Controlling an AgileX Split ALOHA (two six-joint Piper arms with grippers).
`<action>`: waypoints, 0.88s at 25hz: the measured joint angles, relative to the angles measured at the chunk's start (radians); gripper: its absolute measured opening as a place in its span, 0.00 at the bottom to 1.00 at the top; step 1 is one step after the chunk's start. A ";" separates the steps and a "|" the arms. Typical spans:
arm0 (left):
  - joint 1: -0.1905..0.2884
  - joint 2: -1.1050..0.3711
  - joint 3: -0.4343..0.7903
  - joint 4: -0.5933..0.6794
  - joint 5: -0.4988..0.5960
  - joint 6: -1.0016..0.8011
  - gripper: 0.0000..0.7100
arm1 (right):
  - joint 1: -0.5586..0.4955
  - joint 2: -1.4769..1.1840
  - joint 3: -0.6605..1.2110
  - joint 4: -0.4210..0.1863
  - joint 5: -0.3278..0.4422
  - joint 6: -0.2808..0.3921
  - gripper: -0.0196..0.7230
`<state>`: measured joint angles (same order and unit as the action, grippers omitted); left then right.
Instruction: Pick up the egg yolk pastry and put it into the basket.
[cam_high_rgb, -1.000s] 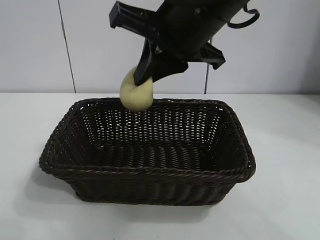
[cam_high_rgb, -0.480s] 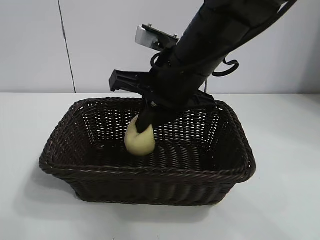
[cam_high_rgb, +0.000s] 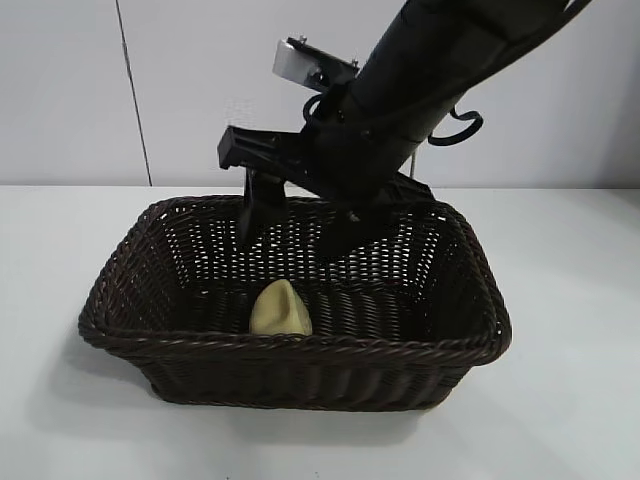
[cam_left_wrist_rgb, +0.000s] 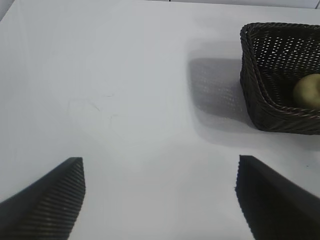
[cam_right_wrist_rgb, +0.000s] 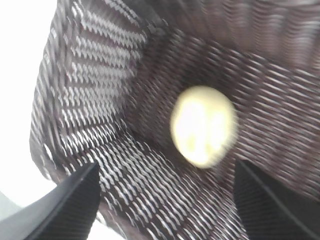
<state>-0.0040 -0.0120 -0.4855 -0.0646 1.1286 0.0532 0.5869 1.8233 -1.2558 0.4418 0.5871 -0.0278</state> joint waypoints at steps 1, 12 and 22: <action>0.000 0.000 0.000 0.000 0.000 0.000 0.84 | -0.005 -0.008 -0.011 -0.004 0.032 0.010 0.75; 0.000 0.000 0.000 0.000 0.000 0.000 0.84 | -0.044 -0.018 -0.246 -0.274 0.367 0.102 0.75; 0.000 0.000 0.000 0.000 0.000 0.000 0.84 | -0.139 -0.018 -0.345 -0.398 0.492 0.158 0.75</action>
<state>-0.0040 -0.0122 -0.4855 -0.0646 1.1286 0.0532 0.4481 1.8052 -1.6013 0.0440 1.0790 0.1297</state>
